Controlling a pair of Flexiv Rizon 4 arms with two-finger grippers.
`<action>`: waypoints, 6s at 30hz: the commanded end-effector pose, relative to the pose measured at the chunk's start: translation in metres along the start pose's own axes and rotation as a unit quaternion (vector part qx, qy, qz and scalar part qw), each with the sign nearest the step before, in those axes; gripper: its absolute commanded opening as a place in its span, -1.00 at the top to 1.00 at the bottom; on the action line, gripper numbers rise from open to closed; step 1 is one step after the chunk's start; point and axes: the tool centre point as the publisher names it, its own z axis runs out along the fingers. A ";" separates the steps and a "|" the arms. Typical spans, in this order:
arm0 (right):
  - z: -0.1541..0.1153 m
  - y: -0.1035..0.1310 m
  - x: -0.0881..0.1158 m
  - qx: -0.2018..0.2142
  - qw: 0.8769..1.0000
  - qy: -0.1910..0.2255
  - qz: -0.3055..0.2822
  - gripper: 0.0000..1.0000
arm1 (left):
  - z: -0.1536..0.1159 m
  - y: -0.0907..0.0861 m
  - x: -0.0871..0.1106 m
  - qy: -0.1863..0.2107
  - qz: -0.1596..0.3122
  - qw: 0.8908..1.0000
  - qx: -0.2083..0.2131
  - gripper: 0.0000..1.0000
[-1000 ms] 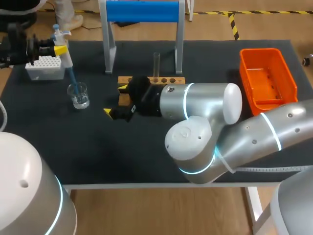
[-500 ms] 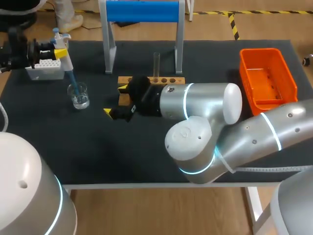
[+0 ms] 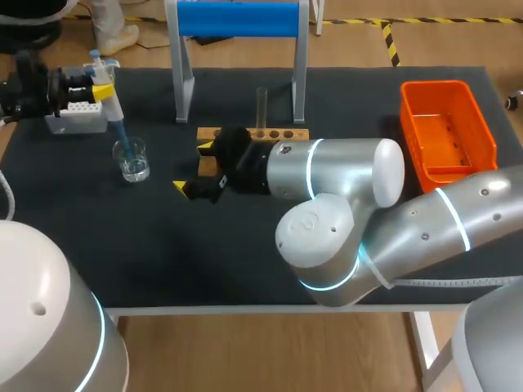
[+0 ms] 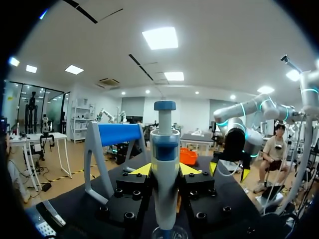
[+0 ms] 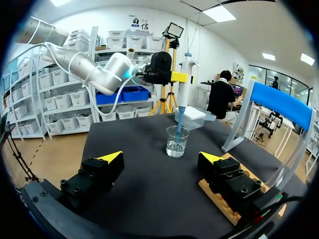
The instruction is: Invert the test tube, pick up the pipette, mount the tip to pipette, aspirate from beaker and dispense into the tube, eject the tip, return the pipette, and cap with the stopper.
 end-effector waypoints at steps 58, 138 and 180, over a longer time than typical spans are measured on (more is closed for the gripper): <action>0.001 -0.001 0.001 -0.001 1.000 -0.002 0.000 -1.00 | 0.002 -0.014 0.006 -0.007 0.019 1.000 -0.020 1.00; -0.022 0.109 -0.019 0.031 0.997 0.025 -0.071 -1.00 | 0.003 -0.016 0.007 -0.016 0.027 0.999 -0.037 1.00; -0.017 0.184 -0.029 0.016 0.980 0.173 -0.092 1.00 | 0.003 -0.016 0.007 -0.016 0.027 0.999 -0.037 1.00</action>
